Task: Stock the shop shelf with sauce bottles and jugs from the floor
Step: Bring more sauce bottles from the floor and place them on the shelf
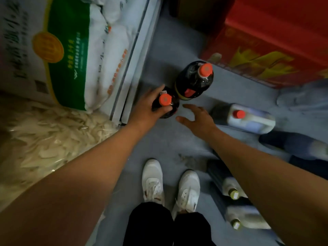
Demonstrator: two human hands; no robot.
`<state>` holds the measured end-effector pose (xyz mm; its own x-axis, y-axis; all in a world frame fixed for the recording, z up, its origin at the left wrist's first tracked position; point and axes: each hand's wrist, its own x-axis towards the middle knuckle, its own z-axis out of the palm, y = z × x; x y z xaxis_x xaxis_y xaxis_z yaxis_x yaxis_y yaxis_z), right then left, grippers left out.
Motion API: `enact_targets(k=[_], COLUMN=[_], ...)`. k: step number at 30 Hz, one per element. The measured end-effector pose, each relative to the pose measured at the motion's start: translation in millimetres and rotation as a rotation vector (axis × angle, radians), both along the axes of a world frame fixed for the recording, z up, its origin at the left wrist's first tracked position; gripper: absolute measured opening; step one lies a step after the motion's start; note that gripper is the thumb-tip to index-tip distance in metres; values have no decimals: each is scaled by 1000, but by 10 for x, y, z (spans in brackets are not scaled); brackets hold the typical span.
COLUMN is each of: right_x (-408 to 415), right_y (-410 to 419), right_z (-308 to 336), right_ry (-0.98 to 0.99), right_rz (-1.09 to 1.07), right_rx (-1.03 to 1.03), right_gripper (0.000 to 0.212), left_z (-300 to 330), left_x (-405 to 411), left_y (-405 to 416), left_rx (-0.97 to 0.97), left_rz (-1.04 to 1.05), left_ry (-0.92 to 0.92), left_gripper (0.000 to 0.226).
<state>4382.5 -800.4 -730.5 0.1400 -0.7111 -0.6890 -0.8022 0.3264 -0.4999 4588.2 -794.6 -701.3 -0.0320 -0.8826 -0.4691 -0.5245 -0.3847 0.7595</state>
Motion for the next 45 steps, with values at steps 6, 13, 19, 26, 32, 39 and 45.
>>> enact_targets(k=[6, 13, 19, 26, 32, 39, 45], right_x=[166, 314, 478, 359, 123, 70, 26], right_y=[-52, -85, -150, 57, 496, 580, 616], right_z=[-341, -534, -427, -56, 625, 1754, 2877], right_ry=[-56, -110, -199, -115, -68, 23, 15], right_rz=[64, -50, -198, -138, -94, -40, -96], right_rx=[23, -24, -120, 25, 142, 207, 171], right_gripper=[67, 64, 71, 81, 66, 62, 69], left_z=[-138, -266, -196, 51, 551, 1562, 2526], left_x=[24, 65, 30, -43, -174, -180, -56], left_y=[-68, -190, -238, -78, 334, 556, 759], left_rx=[-64, -107, -62, 180, 316, 331, 265], left_rz=[-13, 133, 285, 331, 313, 349, 372], left_ry=[70, 147, 170, 107, 98, 150, 260], left_gripper=[66, 48, 48, 44, 19, 28, 77])
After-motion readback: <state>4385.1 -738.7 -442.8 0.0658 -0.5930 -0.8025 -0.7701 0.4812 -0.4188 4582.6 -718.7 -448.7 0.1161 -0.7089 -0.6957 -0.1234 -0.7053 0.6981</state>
